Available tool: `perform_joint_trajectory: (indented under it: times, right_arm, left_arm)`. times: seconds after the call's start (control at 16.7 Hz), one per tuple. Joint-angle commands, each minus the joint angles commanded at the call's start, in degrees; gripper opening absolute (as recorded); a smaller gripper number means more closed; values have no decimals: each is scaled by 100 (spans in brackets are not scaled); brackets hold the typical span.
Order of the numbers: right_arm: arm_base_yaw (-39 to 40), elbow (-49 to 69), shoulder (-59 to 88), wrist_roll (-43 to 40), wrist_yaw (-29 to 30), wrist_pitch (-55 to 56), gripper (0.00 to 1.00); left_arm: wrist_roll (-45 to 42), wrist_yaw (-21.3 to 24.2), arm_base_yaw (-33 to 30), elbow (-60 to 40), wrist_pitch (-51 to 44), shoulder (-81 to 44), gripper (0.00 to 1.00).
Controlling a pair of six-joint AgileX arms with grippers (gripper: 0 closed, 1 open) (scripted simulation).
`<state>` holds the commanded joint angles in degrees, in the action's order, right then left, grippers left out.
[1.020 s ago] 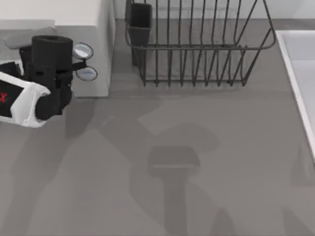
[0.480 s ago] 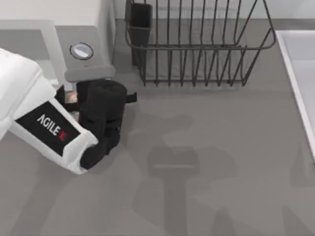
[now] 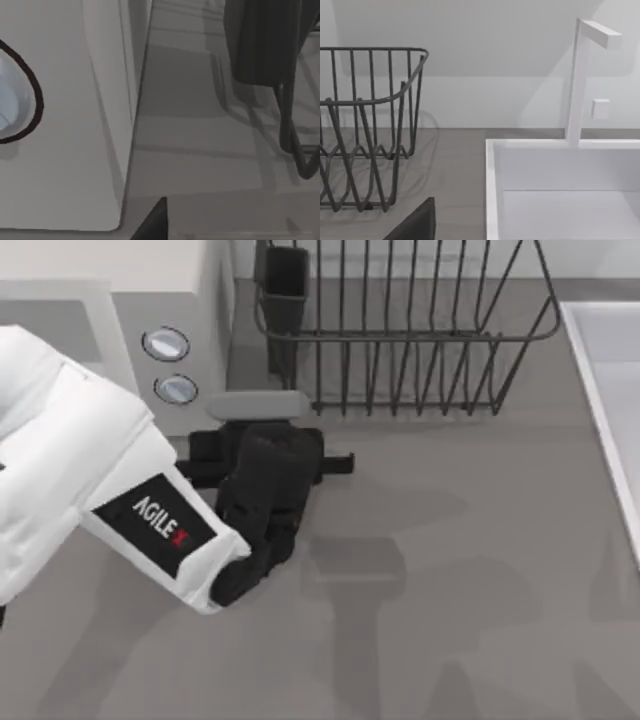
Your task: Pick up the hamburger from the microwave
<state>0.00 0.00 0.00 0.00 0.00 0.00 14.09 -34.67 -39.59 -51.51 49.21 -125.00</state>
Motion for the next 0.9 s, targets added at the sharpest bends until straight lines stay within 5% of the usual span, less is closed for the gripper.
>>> perform_joint_trajectory:
  times: [0.66, 0.9]
  right_arm:
    - [0, 0, 0, 0, 0, 0, 100]
    - [0, 0, 0, 0, 0, 0, 100]
  left_arm:
    - [0, 0, 0, 0, 0, 0, 98]
    - [0, 0, 0, 0, 0, 0, 100]
